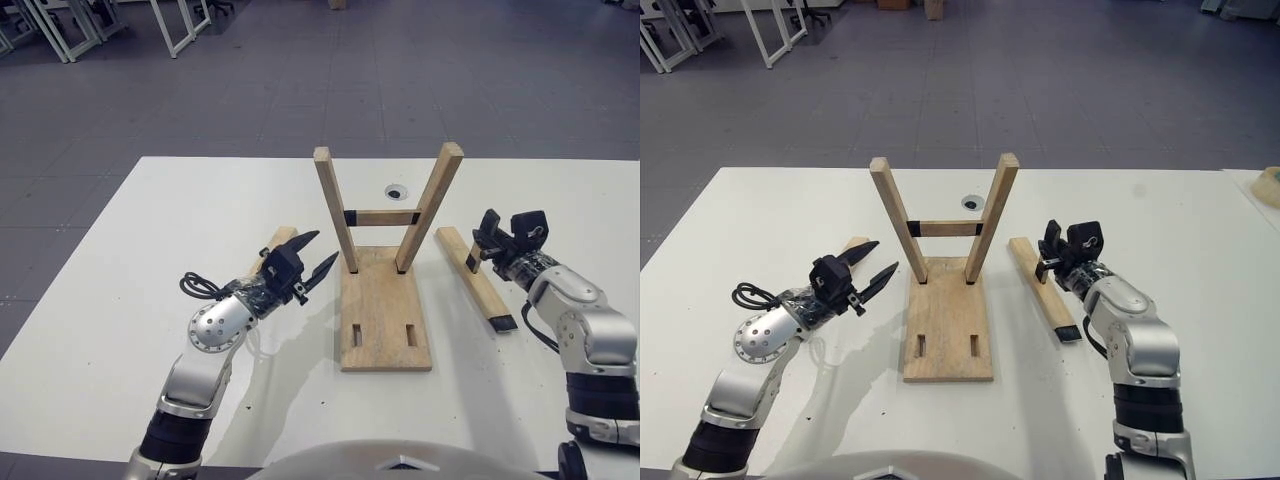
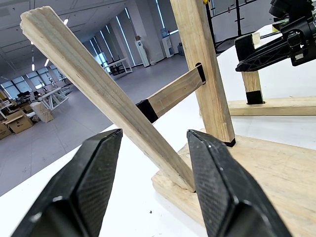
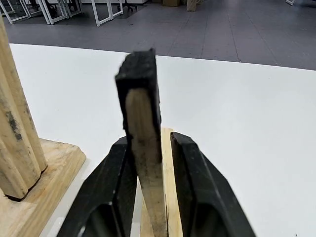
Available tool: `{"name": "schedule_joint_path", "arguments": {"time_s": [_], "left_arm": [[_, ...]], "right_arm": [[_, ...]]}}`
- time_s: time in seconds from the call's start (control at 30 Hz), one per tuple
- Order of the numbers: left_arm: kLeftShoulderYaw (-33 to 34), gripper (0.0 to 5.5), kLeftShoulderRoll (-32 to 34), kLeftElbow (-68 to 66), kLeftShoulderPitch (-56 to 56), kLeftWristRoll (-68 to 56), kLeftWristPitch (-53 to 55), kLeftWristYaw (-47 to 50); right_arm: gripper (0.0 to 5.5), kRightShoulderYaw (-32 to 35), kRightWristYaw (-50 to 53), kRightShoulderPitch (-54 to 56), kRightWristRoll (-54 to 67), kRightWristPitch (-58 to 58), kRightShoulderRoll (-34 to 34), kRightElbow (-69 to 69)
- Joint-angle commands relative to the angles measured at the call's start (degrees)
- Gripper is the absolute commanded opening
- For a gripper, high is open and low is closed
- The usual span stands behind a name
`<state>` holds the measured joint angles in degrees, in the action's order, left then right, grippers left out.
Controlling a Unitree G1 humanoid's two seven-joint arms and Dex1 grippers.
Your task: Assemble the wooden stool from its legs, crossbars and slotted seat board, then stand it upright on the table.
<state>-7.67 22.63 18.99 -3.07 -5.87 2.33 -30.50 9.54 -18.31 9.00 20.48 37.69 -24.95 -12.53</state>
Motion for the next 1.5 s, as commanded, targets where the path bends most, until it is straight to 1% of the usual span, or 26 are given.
{"name": "schedule_joint_path", "arguments": {"time_s": [0.03, 0.07, 0.13, 0.2, 0.33, 0.43, 0.53, 0.63, 0.73, 0.83, 0.87, 0.97, 1.1, 1.2, 1.3, 1.43, 1.5], "left_arm": [[0.0, 2.40, 0.2, -0.9, -0.3, 0.4, 0.0, 0.0], [0.2, 2.40, 0.2, -1.0, -0.4, 0.3, -0.1, -0.1], [0.3, 2.40, 0.1, -1.0, -0.8, 0.2, -0.2, 0.1], [0.2, 2.40, -0.1, -1.0, -1.0, 0.3, -0.2, 0.3], [0.1, 2.40, -0.3, -1.8, 0.1, 0.5, -0.1, 0.3], [0.2, 2.40, -0.3, -1.9, 0.1, 0.6, -0.2, 0.3], [-0.1, 2.40, -0.4, -1.7, -0.1, 0.8, -0.2, 0.5], [-0.2, 2.40, -0.5, -2.0, 0.0, 0.8, -0.3, 0.5], [-0.3, 2.40, -0.7, -2.2, 0.3, 1.0, -0.5, 0.5], [-0.4, 2.40, -0.8, -2.1, -0.2, 1.2, -0.7, 0.6], [-0.4, 2.40, -0.8, -2.1, -0.3, 1.2, -0.7, 0.5], [-0.6, 2.40, -0.8, -2.4, 0.0, 1.2, -0.8, 0.3], [-0.3, 2.40, -0.5, -2.9, -0.2, 1.0, -0.9, 0.1], [-0.7, 2.40, -0.8, -3.2, -0.3, 1.1, -0.9, 0.2], [-1.1, 2.40, -1.1, -3.3, -0.3, 1.2, -1.0, 0.4], [-1.0, 2.40, -1.1, -3.2, -0.7, 1.4, -1.2, 0.7], [-0.8, 2.40, -1.0, -3.2, -0.7, 1.4, -1.3, 0.7]], "right_arm": [[1.86, 3.7, 1.8, 3.1, 2.6, 3.4, -0.8, -8.0], [2.06, 4.7, 2.8, 4.5, 3.4, 5.2, -0.7, -10.3], [2.06, 6.6, 6.2, 10.2, 6.1, 8.9, 1.1, -13.3], [2.06, 7.3, 10.4, 15.0, 6.5, 10.3, 3.7, -12.1], [2.06, 4.2, 19.5, 19.9, -2.2, 4.3, 7.7, -0.9], [2.06, 1.4, 23.3, 20.9, -6.5, 0.7, 11.1, 3.8], [2.06, 0.6, 24.9, 21.9, -8.0, -0.9, 13.8, 6.7], [2.06, 1.3, 25.3, 23.2, -7.8, -0.4, 14.4, 7.4], [2.06, 3.8, 25.2, 27.1, -6.2, -3.2, 13.8, 2.7], [2.06, 3.6, 23.8, 30.0, -5.9, -5.0, 13.1, -1.7], [2.06, 3.2, 23.4, 30.2, -6.0, -4.9, 13.1, -1.9], [2.06, 1.9, 22.8, 24.3, -8.0, -4.5, 13.9, 2.7], [2.06, 2.2, 22.2, 14.0, -9.9, -4.8, 14.3, 15.6], [2.06, 1.6, 20.6, 13.0, -10.9, -4.6, 12.4, 19.0], [2.06, 3.3, 20.4, 15.1, -9.9, -3.7, 11.3, 16.5], [2.06, 5.2, 20.4, 17.7, -6.2, -1.7, 12.2, 5.9], [2.06, 7.5, 21.6, 18.2, -4.5, -0.9, 12.2, -0.6]]}}
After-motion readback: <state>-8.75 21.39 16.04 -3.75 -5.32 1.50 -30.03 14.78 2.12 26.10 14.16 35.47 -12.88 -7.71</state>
